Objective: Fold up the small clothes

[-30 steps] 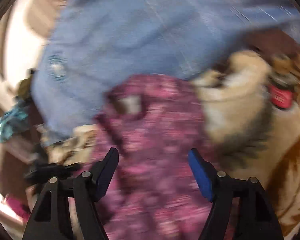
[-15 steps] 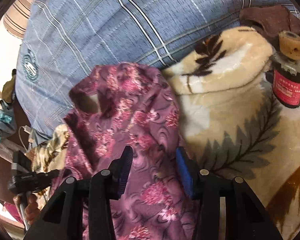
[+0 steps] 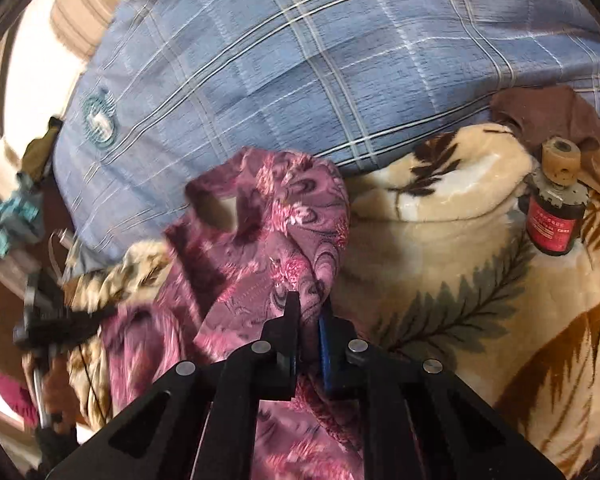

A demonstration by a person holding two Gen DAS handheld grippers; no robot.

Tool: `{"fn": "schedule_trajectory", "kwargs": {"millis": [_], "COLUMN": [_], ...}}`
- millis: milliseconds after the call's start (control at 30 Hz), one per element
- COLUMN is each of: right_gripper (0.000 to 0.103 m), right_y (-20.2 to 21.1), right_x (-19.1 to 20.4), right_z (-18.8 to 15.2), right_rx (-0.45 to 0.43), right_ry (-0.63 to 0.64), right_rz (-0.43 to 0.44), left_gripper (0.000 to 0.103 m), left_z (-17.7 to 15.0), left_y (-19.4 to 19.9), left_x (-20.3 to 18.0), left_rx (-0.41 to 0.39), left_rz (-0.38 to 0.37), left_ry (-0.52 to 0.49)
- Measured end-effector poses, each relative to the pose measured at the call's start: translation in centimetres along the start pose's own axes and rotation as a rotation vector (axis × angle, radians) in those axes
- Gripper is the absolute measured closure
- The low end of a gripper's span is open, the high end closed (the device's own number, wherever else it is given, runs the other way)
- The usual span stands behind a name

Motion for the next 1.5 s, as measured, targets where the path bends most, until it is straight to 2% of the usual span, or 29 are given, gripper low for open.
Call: {"fn": "schedule_trajectory", "kwargs": {"millis": [33,100,167,300,333,400,600,667,733,767,800,833,867,933,1000,1067,1133,1200,1267,1300,1333,1367,1400,1433,1467,1500], "right_gripper": [0.093,0.088,0.088,0.084,0.084,0.093,0.095,0.089,0.075,0.077,0.092,0.099,0.099,0.099,0.099,0.099,0.099,0.099,0.099,0.099,0.099,0.099,0.099,0.099,0.099,0.099], "right_y": [-0.8,-2.2,-4.1,-3.8,-3.3,-2.8,-1.7,-2.1,-3.3,-4.2,-4.9,-5.2,-5.1,-3.1,0.5,3.1,3.7,3.0,2.2,1.6,0.3,-0.3,-1.5,-2.1,-2.2,-1.8], "right_x": [-0.1,-1.4,-2.3,-2.2,-2.1,-1.7,1.5,0.9,0.0,-0.4,-0.7,-0.7,-0.9,-0.7,-0.7,-1.9,-3.1,-5.1,-6.6,-7.2,-7.6,-8.0,-8.1,-8.1,-7.9,-7.8], "right_z": [-0.6,-1.3,-2.2,-2.9,-2.9,-2.8,-2.8,-2.4,-2.1,-2.2,-2.4,-2.4,-2.2,-1.2,0.4,1.7,2.1,2.5,2.6,2.4,1.8,1.3,0.8,0.5,0.4,0.5], "right_rx": [0.052,0.075,0.152,0.199,0.197,0.188,0.165,0.129,0.121,0.125,0.139,0.149,0.139,0.071,-0.048,-0.154,-0.194,-0.217,-0.214,-0.192,-0.136,-0.093,-0.045,-0.022,-0.023,-0.035], "right_ry": [0.026,0.004,-0.046,-0.021,0.001,0.029,0.128,0.091,0.042,0.022,0.012,0.006,-0.002,-0.003,-0.013,-0.044,-0.067,-0.095,-0.114,-0.129,-0.151,-0.151,-0.125,-0.101,-0.090,-0.087], "right_rz": [-0.025,-0.072,-0.030,-0.031,-0.053,-0.076,-0.012,-0.032,-0.054,-0.052,-0.046,-0.045,-0.049,-0.051,-0.037,-0.075,-0.094,-0.165,-0.222,-0.224,-0.207,-0.216,-0.272,-0.311,-0.318,-0.315], "left_gripper": [0.099,0.099,0.099,0.099,0.099,0.099,0.099,0.099,0.099,0.099,0.099,0.099,0.099,0.099,0.099,0.099,0.099,0.099,0.099,0.099,0.099,0.099,0.099,0.099,0.099,0.099], "left_z": [0.1,0.1,-0.3,-0.7,-0.7,-0.6,-0.8,-0.9,-1.0,-1.0,-1.0,-1.0,-0.8,-0.2,1.5,3.0,4.8,6.3,6.6,6.0,5.3,4.8,4.4,4.2,4.3,4.9], "left_y": [0.0,-0.5,-1.5,-2.1,-2.1,-2.0,-2.2,-2.3,-2.5,-2.6,-2.6,-2.6,-2.4,-1.4,-0.1,0.2,-0.8,-2.2,-3.4,-4.8,-6.2,-7.1,-7.9,-8.2,-7.9,-6.7], "left_x": [0.1,0.8,1.4,2.0,1.9,1.9,1.9,1.9,1.9,1.8,1.7,1.6,1.3,0.3,-1.0,-1.2,-1.0,0.2,2.0,3.5,4.7,5.3,5.9,6.1,5.9,4.9], "left_rx": [-0.005,0.000,0.018,0.036,0.036,0.028,0.031,0.038,0.041,0.044,0.047,0.051,0.052,0.050,0.015,-0.011,-0.012,-0.041,-0.064,-0.036,0.027,0.069,0.102,0.101,0.087,0.044], "left_rz": [0.015,0.043,0.077,0.103,0.105,0.115,0.123,0.124,0.125,0.124,0.119,0.105,0.082,0.004,-0.051,-0.061,-0.068,-0.055,0.012,0.062,0.111,0.136,0.139,0.133,0.128,0.081], "left_ry": [-0.005,-0.001,0.003,0.004,0.001,-0.003,-0.010,-0.013,-0.015,-0.015,-0.015,-0.012,-0.004,0.014,-0.006,0.007,0.026,0.042,0.044,0.066,0.091,0.104,0.120,0.128,0.128,0.110]}}
Point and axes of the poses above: each gripper's, at about its wrist camera, not at the fingertips, and y roughly against the way its jaws point, x to its left, z to its top, the point moved 7 cm from there along -y, roughly the way its jaws point, and after that the axes turned 1 degree about -z, right-handed, at the moved point
